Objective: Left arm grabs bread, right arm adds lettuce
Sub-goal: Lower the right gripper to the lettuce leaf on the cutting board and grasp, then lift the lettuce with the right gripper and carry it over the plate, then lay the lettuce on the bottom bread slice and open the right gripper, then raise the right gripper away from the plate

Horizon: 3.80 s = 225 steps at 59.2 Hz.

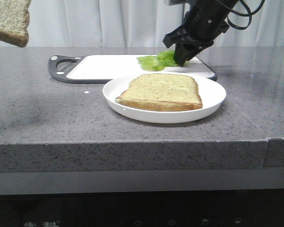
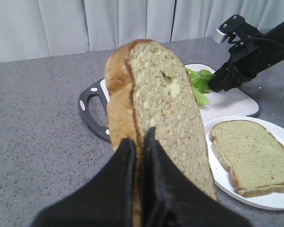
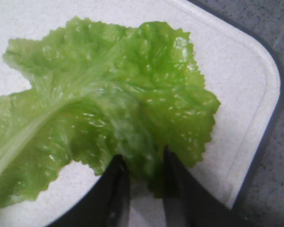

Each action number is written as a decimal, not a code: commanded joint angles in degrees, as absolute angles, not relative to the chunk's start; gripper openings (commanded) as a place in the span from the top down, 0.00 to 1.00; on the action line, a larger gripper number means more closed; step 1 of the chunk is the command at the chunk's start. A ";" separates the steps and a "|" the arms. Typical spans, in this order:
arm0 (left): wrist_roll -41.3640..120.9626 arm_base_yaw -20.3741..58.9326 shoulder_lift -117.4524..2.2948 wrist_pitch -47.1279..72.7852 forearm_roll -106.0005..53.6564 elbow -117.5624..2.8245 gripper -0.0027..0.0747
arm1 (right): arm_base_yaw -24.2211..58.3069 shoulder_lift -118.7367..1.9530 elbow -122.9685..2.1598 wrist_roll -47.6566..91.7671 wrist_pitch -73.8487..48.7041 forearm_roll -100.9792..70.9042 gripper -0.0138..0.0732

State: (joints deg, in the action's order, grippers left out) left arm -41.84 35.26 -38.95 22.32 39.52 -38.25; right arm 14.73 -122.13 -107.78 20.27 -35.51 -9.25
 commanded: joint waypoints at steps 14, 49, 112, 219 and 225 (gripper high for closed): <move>-42.56 35.43 -38.88 18.75 40.12 -39.86 0.99 | 14.59 -116.20 -110.04 20.95 -34.42 -9.28 0.91; -42.56 35.43 -38.88 18.75 40.12 -39.86 0.99 | 22.71 -85.22 -73.31 23.86 -19.77 -13.30 0.91; -42.56 35.43 -38.88 18.75 40.12 -39.86 0.99 | 26.38 -84.46 -59.53 29.79 -21.26 -9.16 0.83; -24.14 35.43 -60.95 22.28 1.26 -56.53 0.99 | 25.74 -22.69 -32.01 10.01 -14.57 -11.13 0.90; -1.76 35.32 -67.91 24.29 -27.35 -62.63 0.99 | 25.74 -19.45 -29.81 10.01 -15.85 -11.13 0.90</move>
State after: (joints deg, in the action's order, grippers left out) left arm -16.73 35.26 -65.12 26.90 -10.14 -57.43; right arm 26.14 -20.78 -29.43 10.08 -19.45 -10.79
